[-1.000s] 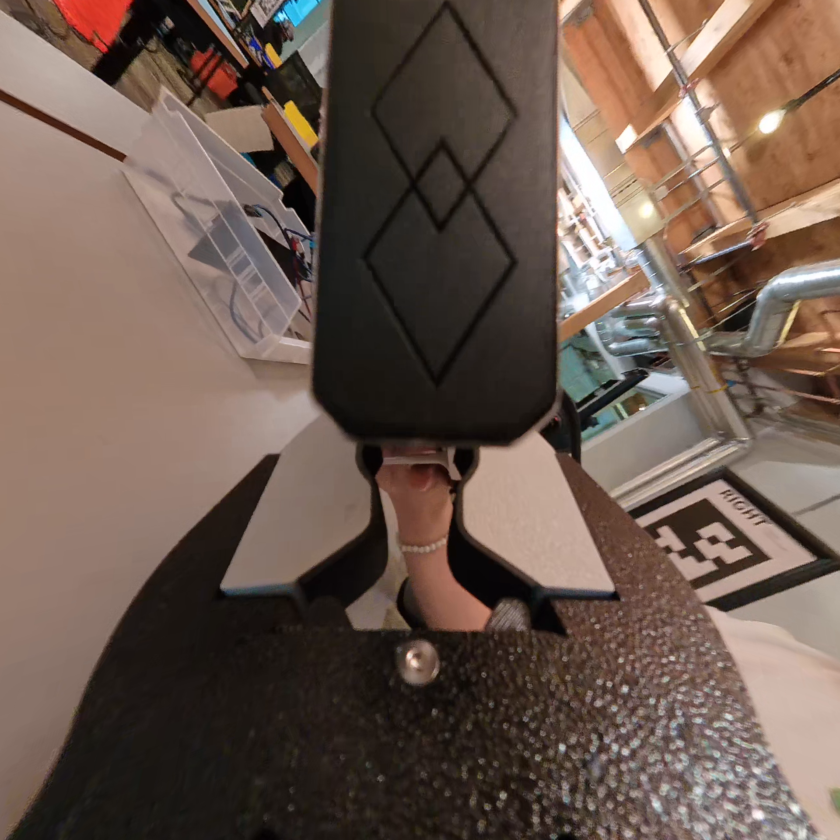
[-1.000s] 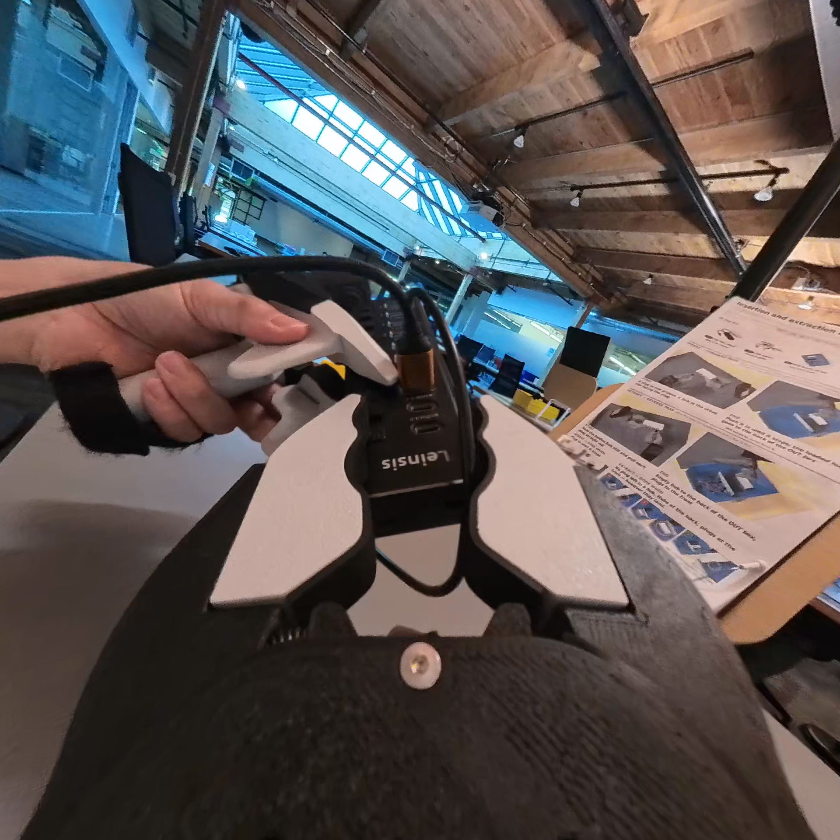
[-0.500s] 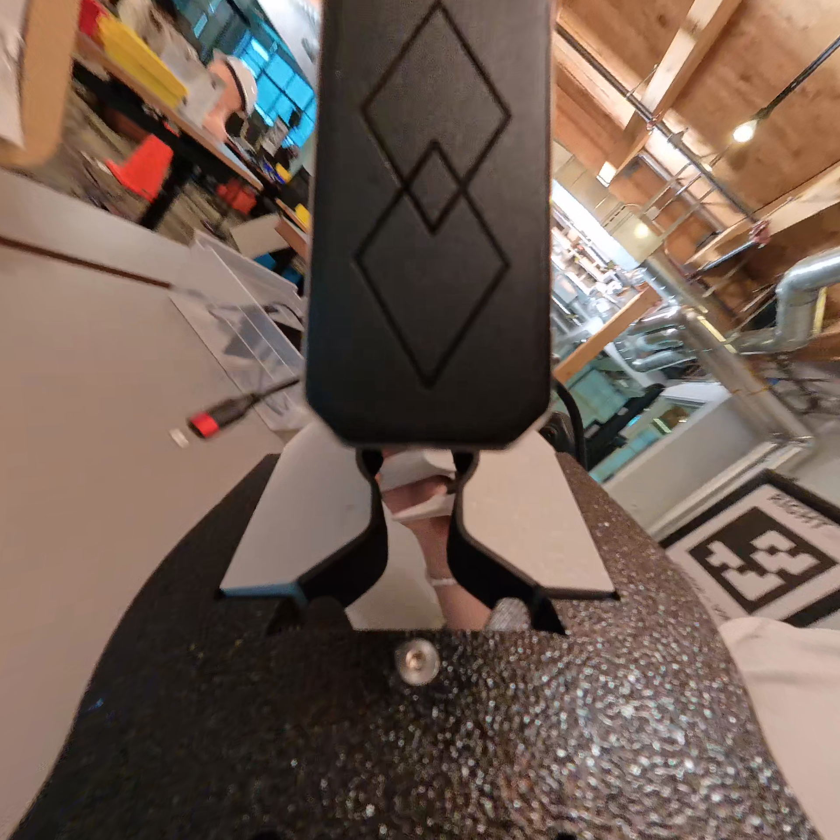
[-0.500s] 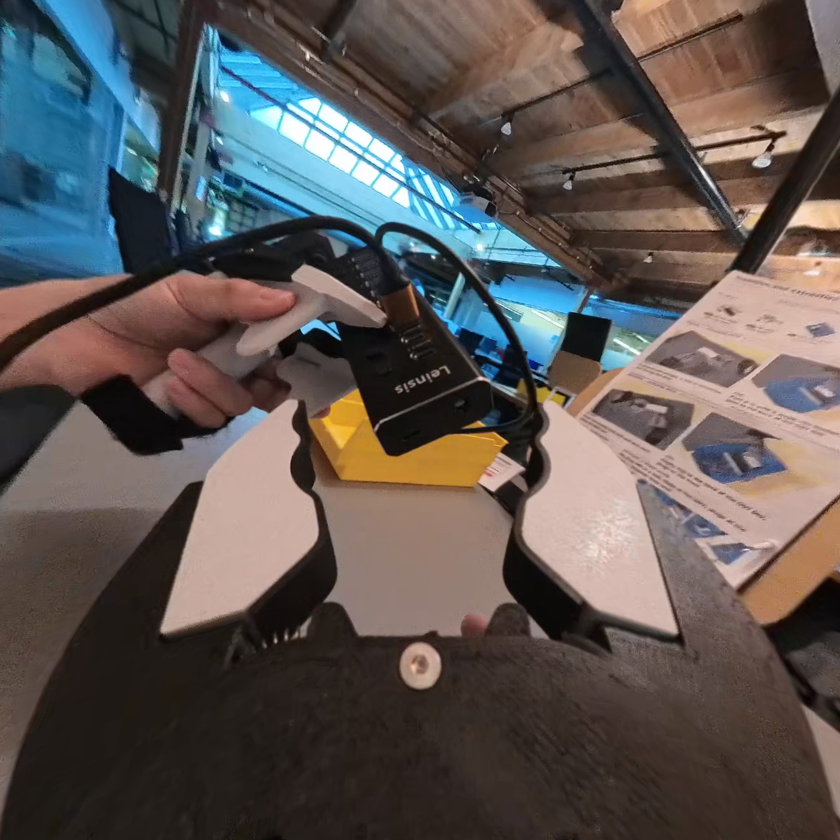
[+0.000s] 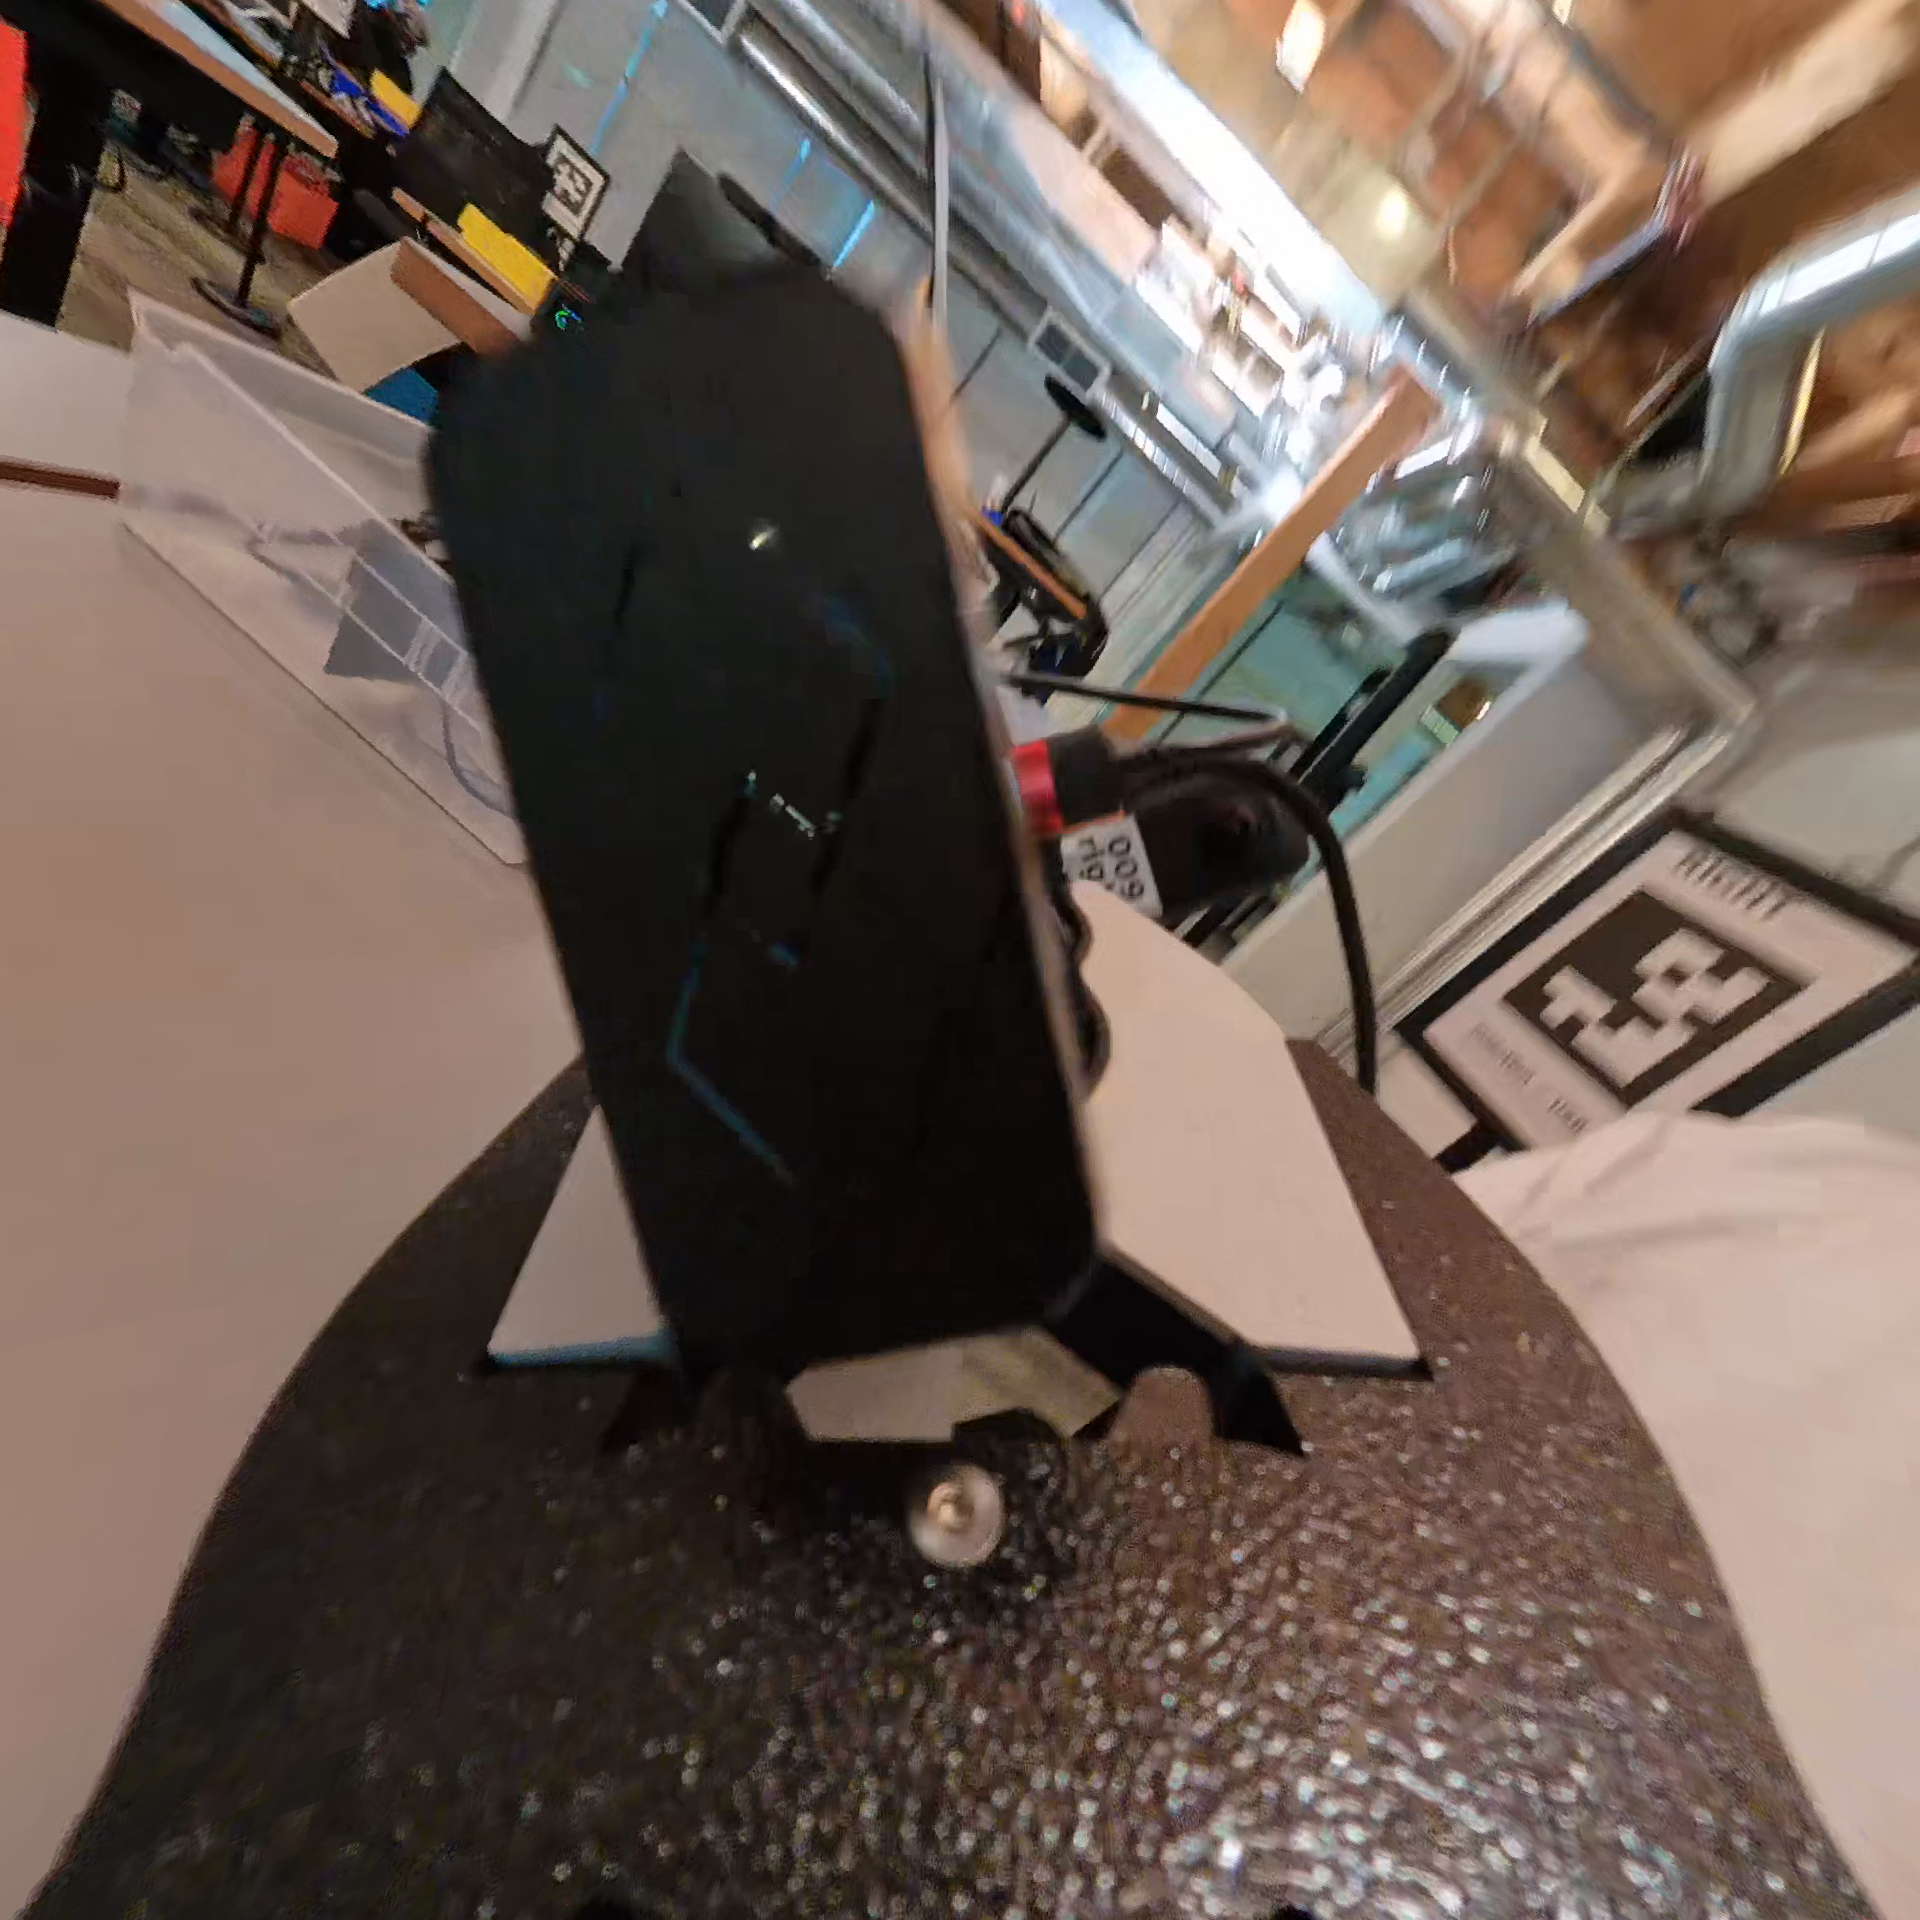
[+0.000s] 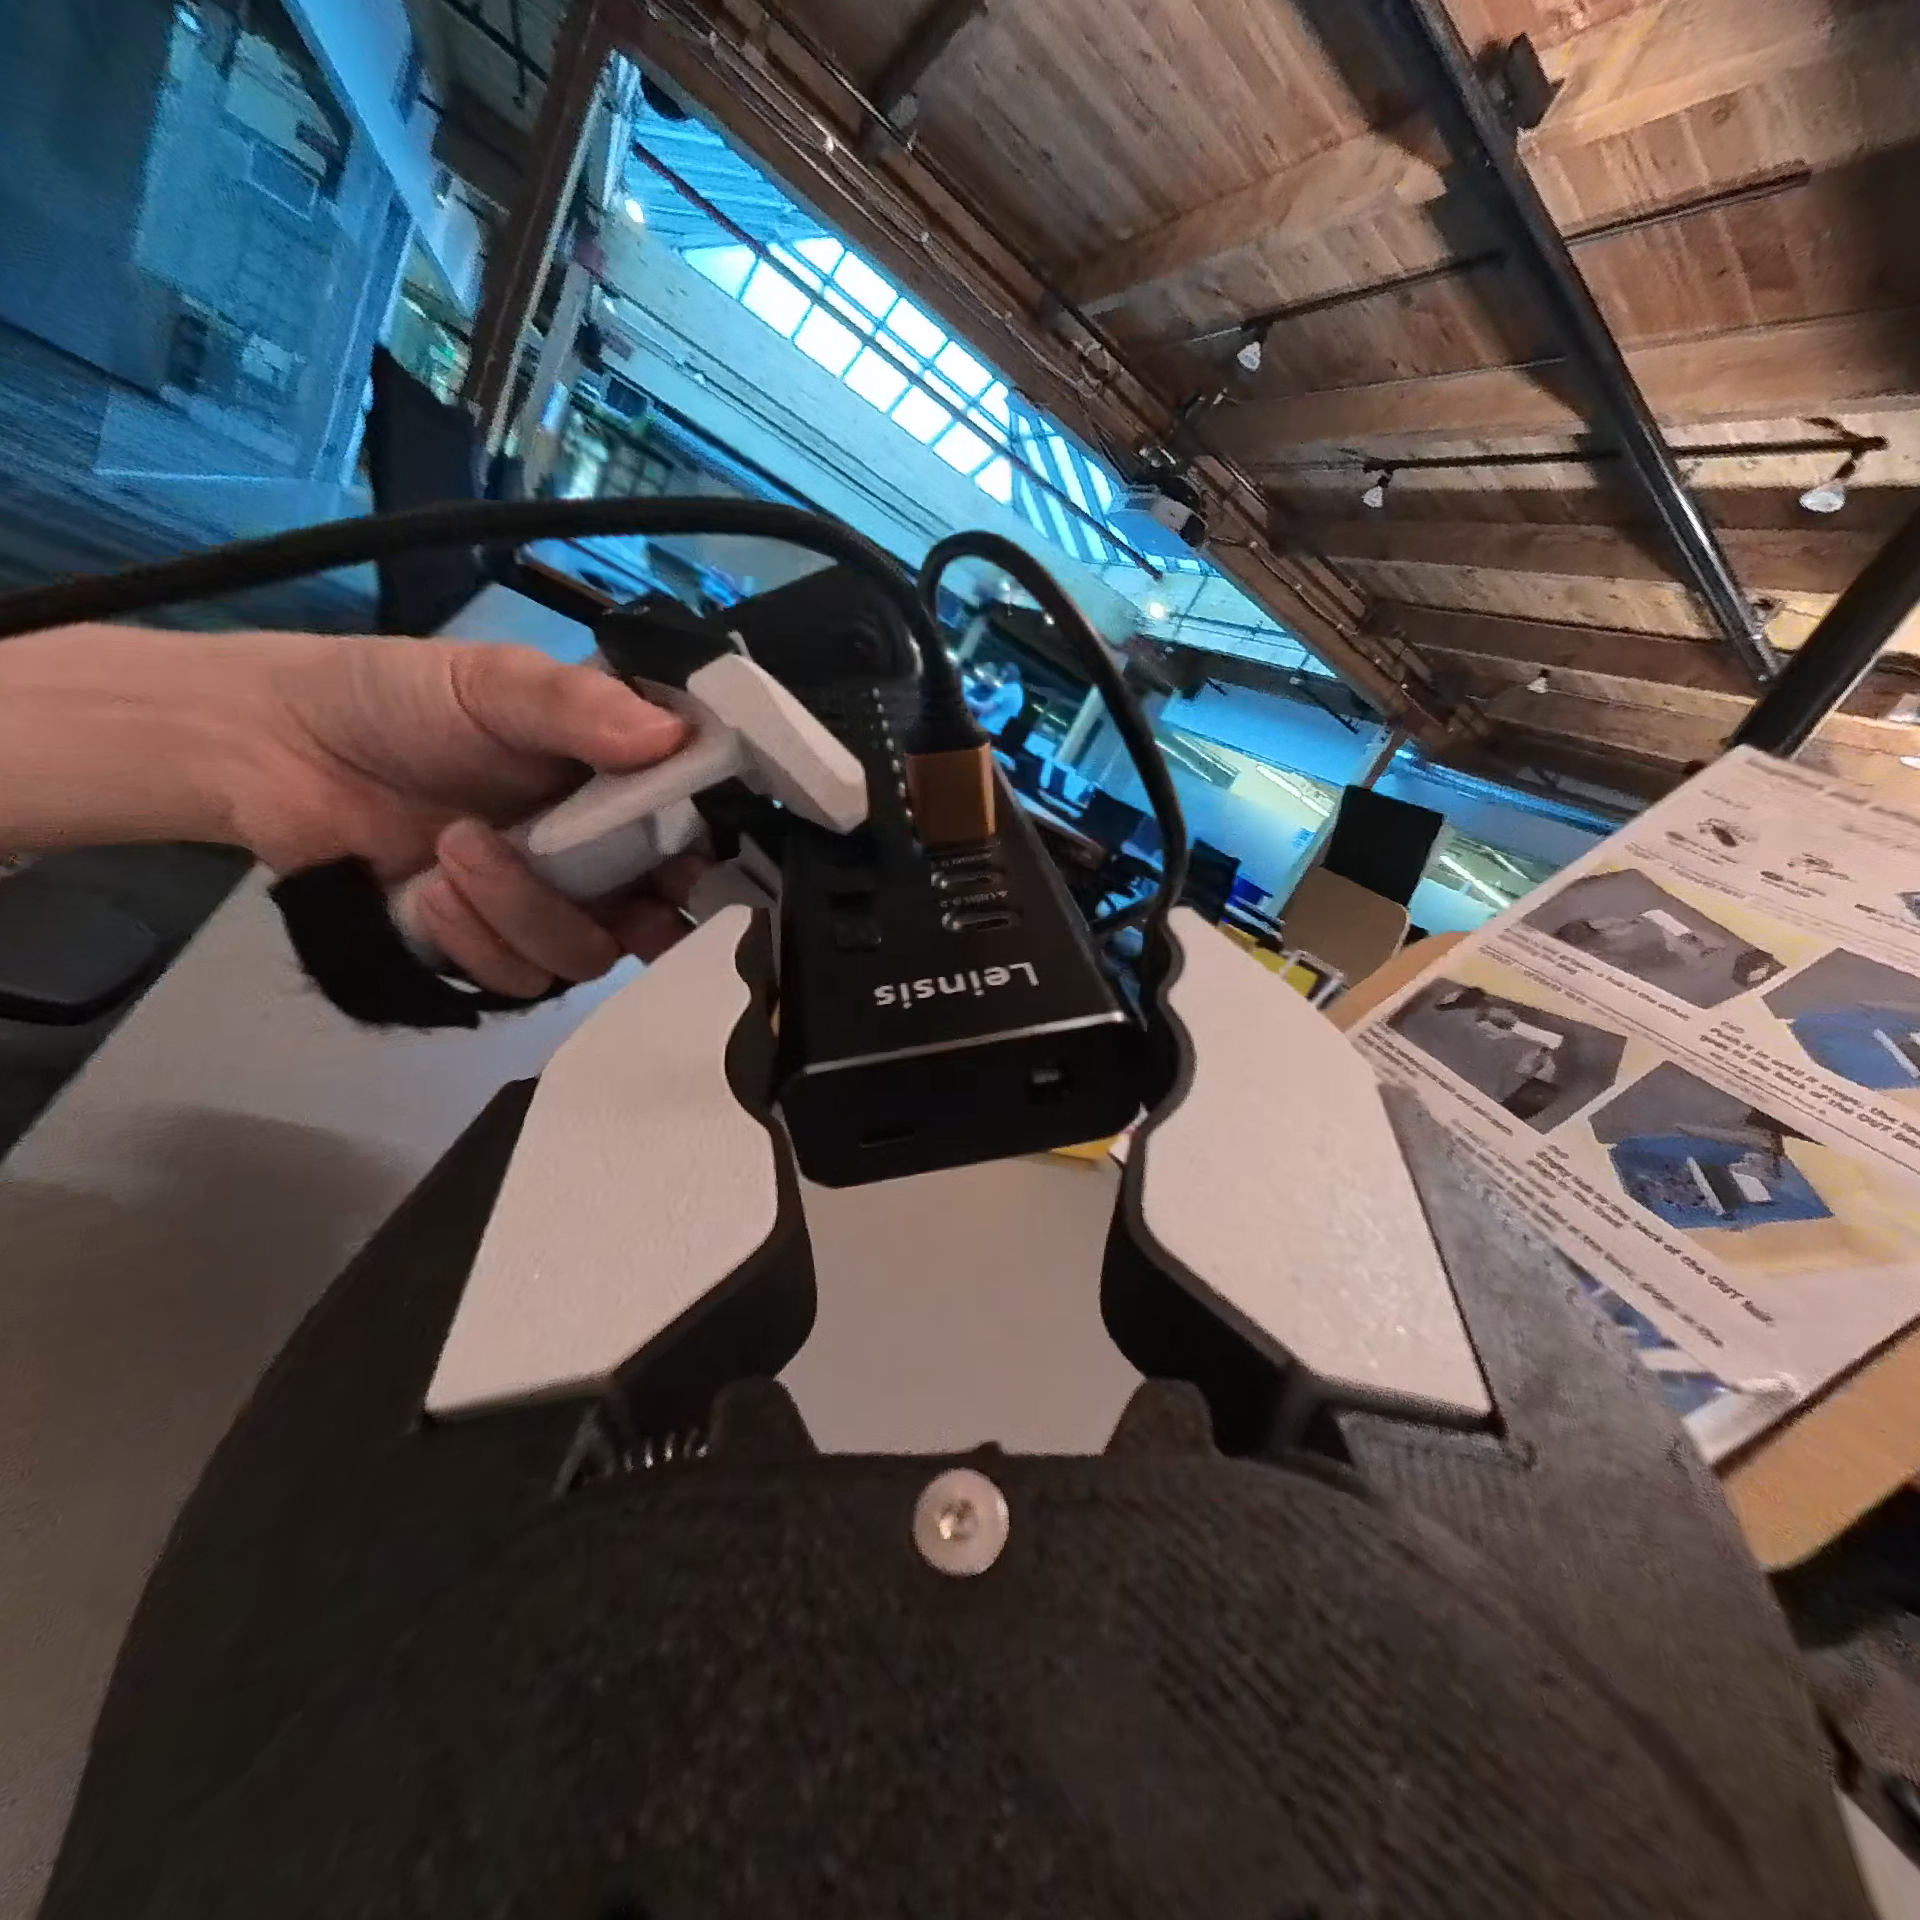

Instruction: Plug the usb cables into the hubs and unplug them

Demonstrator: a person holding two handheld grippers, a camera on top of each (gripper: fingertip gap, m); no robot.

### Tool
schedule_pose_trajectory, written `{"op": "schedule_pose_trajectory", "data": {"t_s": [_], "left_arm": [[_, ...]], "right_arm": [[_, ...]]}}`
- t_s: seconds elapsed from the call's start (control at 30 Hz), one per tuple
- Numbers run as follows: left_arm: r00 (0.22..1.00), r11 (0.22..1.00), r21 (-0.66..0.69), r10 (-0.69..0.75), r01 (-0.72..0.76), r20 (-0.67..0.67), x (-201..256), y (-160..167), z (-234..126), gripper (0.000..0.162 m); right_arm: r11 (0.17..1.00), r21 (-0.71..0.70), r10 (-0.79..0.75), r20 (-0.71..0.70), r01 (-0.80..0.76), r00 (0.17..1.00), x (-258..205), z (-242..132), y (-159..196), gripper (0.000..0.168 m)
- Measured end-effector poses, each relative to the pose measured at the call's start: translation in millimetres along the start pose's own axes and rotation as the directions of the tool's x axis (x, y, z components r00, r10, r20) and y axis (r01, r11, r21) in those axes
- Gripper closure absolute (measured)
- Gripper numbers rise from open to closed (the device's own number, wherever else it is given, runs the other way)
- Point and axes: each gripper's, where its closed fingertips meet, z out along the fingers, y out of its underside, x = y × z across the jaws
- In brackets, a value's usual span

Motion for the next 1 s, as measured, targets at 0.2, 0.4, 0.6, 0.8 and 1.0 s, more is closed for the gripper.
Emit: {"op": "schedule_pose_trajectory", "data": {"t_s": [0.2,0.4,0.6,0.8,1.0], "left_arm": [[0.983,0.987,-0.14,0.056,-0.081,-0.172,30.7,0.0,-17.5,0.082],[0.955,0.944,-0.29,-0.221,0.158,-0.197,21.6,10.1,-30.9,0.095],[0.942,0.931,-0.296,-0.278,0.215,-0.188,-6.1,24.4,-28.1,0.131],[0.993,0.968,-0.222,0.116,-0.116,-0.015,-31.3,25.7,-23.9,0.132],[0.844,0.888,-0.146,0.459,-0.436,0.277,-47.5,-9.5,-36.2,0.132]], "right_arm": [[0.986,0.113,0.117,0.071,-0.125,0.991,9.1,-18.2,-22.3,0.101],[0.991,0.099,0.074,0.156,-0.09,0.985,0.5,-25.0,-27.4,0.101],[0.998,0.002,0.06,0.207,-0.062,0.976,-8.6,-25.1,-8.9,0.101],[0.992,-0.08,0.104,0.05,-0.1,0.993,19.5,-28.6,19.4,0.108],[0.92,-0.179,0.33,-0.133,-0.35,0.935,61.8,-59.5,58.0,0.106]]}}
